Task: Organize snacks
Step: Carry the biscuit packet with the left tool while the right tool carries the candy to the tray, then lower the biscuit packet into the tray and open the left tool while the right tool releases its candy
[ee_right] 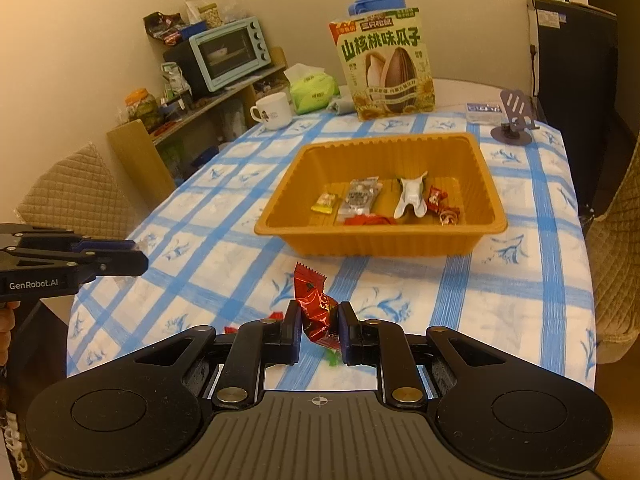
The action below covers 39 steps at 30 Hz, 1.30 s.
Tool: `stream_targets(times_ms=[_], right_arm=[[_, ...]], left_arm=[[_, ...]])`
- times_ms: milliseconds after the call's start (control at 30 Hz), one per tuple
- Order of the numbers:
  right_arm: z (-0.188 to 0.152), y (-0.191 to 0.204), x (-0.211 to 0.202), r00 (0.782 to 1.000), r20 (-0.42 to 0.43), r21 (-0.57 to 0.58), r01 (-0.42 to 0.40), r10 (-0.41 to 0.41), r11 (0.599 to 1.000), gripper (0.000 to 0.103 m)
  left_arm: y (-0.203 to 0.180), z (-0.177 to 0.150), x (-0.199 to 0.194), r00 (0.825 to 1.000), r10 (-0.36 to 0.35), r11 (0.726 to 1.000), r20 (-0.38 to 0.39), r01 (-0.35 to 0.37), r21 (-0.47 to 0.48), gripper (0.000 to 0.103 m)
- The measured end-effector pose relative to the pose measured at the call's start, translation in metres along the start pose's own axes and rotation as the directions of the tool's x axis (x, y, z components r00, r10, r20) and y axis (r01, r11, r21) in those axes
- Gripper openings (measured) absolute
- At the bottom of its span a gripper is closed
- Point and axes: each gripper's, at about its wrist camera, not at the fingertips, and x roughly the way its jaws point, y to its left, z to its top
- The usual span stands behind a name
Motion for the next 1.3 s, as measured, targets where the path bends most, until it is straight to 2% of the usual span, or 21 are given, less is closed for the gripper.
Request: stream_targets(times_ms=[233,433,667,900,1300], right_arm=[[0.027,-0.02,0.007,1.0,0.029,-0.006,-0.011,0.011,1.0,0.019],[0.057,-0.04,0.025,0.999,0.049,-0.006,-0.018,0.018,1.0,0.019],[0.092,-0.062,0.053,0.998,0.059,-0.013,-0.014,0.015,1.0,0.019],[0.109,-0.084,0.082,0.999,0.04,0.01,-0.018,0.017,1.0,0.019],[0.107,-0.107,0.114,1.0,-0.011,0.045,-0.018,0.019,0.999,0.019]], left_arm=[[-0.011,0.041,0.032,1.0,0.001,1.0,0.022,-0.001,0.006,0.018],[-0.015,0.076,0.067,0.999,0.036,0.999,0.025,-0.036,0.02,0.018],[-0.009,0.105,0.105,0.998,0.068,0.998,0.016,-0.068,-0.016,0.018],[-0.002,0.115,0.142,0.994,0.102,0.994,-0.03,-0.103,-0.046,0.018],[0.005,0.1,0.194,0.981,0.136,0.985,-0.141,-0.149,-0.084,0.018]])
